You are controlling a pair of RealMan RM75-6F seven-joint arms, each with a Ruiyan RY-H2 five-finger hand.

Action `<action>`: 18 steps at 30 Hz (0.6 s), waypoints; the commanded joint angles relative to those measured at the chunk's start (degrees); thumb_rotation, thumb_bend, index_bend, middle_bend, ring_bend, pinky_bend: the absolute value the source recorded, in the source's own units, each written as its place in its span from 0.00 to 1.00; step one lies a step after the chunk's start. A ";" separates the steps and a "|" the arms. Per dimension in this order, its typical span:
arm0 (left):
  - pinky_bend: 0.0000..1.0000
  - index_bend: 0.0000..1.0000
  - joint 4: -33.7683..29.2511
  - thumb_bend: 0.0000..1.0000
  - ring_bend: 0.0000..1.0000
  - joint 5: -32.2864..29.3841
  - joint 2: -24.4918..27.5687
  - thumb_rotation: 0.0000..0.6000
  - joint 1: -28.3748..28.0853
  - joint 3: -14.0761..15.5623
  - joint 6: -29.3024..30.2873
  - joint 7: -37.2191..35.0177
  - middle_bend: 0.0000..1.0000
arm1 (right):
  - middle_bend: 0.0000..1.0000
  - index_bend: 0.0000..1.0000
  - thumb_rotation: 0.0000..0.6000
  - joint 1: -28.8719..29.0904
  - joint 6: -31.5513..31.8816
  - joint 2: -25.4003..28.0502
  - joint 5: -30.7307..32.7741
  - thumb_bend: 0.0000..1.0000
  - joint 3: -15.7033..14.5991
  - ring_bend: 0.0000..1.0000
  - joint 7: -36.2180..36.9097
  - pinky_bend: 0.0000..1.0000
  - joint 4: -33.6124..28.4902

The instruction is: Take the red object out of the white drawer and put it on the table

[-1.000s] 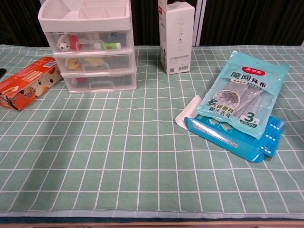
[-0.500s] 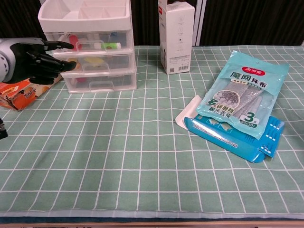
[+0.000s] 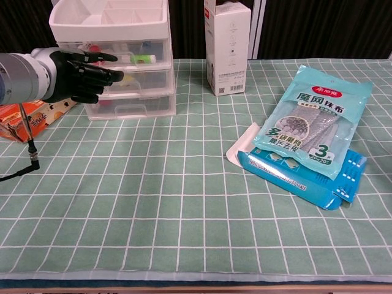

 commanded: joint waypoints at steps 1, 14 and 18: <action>1.00 0.00 1.07 0.45 1.00 -1.03 -0.52 1.00 -0.90 -0.29 -0.64 -0.44 0.98 | 0.00 0.00 1.00 0.00 -0.01 0.00 0.00 0.04 0.00 0.00 0.01 0.22 0.01; 1.00 0.00 5.59 0.45 1.00 -4.49 -2.12 1.00 -4.14 -0.89 -3.61 -2.49 0.99 | 0.00 0.00 1.00 -0.01 -0.19 0.04 0.25 0.04 0.05 0.00 0.06 0.22 -0.12; 1.00 0.00 6.28 0.45 1.00 -4.25 -2.79 1.00 -4.63 -1.10 -3.64 -3.34 0.99 | 0.00 0.00 1.00 -0.01 -0.21 0.04 0.27 0.04 0.06 0.00 0.02 0.22 -0.13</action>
